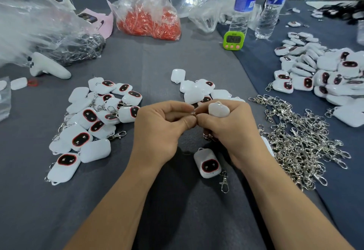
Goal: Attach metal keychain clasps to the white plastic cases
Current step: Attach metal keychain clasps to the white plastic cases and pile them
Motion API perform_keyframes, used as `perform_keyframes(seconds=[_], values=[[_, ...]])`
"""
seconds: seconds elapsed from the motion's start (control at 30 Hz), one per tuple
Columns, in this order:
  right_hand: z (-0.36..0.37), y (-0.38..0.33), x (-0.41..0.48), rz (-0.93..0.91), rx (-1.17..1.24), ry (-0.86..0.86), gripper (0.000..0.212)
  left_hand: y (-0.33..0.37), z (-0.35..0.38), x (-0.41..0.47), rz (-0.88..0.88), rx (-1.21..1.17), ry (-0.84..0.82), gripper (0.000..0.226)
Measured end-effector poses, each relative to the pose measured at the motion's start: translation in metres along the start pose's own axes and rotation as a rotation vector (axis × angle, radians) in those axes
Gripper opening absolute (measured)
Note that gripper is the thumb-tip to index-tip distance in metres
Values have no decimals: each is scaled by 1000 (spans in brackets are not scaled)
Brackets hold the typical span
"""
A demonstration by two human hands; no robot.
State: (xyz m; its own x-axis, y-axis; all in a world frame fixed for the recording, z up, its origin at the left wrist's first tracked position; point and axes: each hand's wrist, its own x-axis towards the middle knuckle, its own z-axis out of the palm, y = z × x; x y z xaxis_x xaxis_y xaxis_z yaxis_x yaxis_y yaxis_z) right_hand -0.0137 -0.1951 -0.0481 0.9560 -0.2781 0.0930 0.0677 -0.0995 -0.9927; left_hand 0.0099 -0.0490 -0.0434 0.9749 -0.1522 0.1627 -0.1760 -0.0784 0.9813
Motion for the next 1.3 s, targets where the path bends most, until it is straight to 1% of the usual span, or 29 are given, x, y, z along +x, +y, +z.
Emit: perform_keyframes(seconds=[0.07, 0.13, 0.2, 0.27, 0.3, 0.33, 0.4, 0.47, 0.57, 0.7, 0.8, 0.9, 1.03, 1.1, 1.2, 1.27, 1.3], values=[[-3, 1, 1, -77, -131, 15, 13, -1, -1, 0, 2, 27, 2, 28], [-4, 2, 0, -146, -232, 37, 10, -2, -2, -1, 18, 87, 8, 26], [-2, 4, -1, -217, -341, 94, 12, -3, -3, -3, 56, 233, 7, 24], [1, 4, -3, -262, -426, 149, 17, -3, -3, -5, 94, 453, 10, 19], [2, 3, -4, -280, -450, 169, 19, -2, -4, -5, 108, 528, 31, 20], [2, 3, -4, -297, -463, 179, 22, -3, -4, -4, 118, 543, 52, 21], [0, 3, -5, -330, -478, 174, 23, -3, -2, -2, 119, 472, 62, 15], [0, 3, -6, -362, -497, 159, 19, -2, -1, 0, 112, 427, 44, 10], [0, 3, -7, -369, -490, 166, 15, -2, 0, 1, 131, 400, 35, 17], [1, 3, -6, -313, -444, 157, 14, -3, 0, 3, 106, 285, 47, 26], [0, 2, -6, -316, -416, 123, 24, -4, 0, 5, 49, 207, 61, 27], [2, 4, -8, -315, -461, 119, 30, -6, 0, 5, 49, 279, 71, 25], [1, 5, -8, -365, -573, 188, 18, -3, -1, 2, 116, 379, 39, 17], [2, 4, -9, -384, -586, 205, 22, -2, -1, 2, 123, 388, 16, 14], [2, 2, -11, -392, -572, 195, 31, -3, -2, 4, 95, 335, -21, 16], [0, 2, -11, -397, -561, 190, 28, -2, -3, 5, 36, 262, -58, 18], [-1, 3, -11, -395, -556, 187, 24, -2, -3, 6, 11, 243, -73, 18]])
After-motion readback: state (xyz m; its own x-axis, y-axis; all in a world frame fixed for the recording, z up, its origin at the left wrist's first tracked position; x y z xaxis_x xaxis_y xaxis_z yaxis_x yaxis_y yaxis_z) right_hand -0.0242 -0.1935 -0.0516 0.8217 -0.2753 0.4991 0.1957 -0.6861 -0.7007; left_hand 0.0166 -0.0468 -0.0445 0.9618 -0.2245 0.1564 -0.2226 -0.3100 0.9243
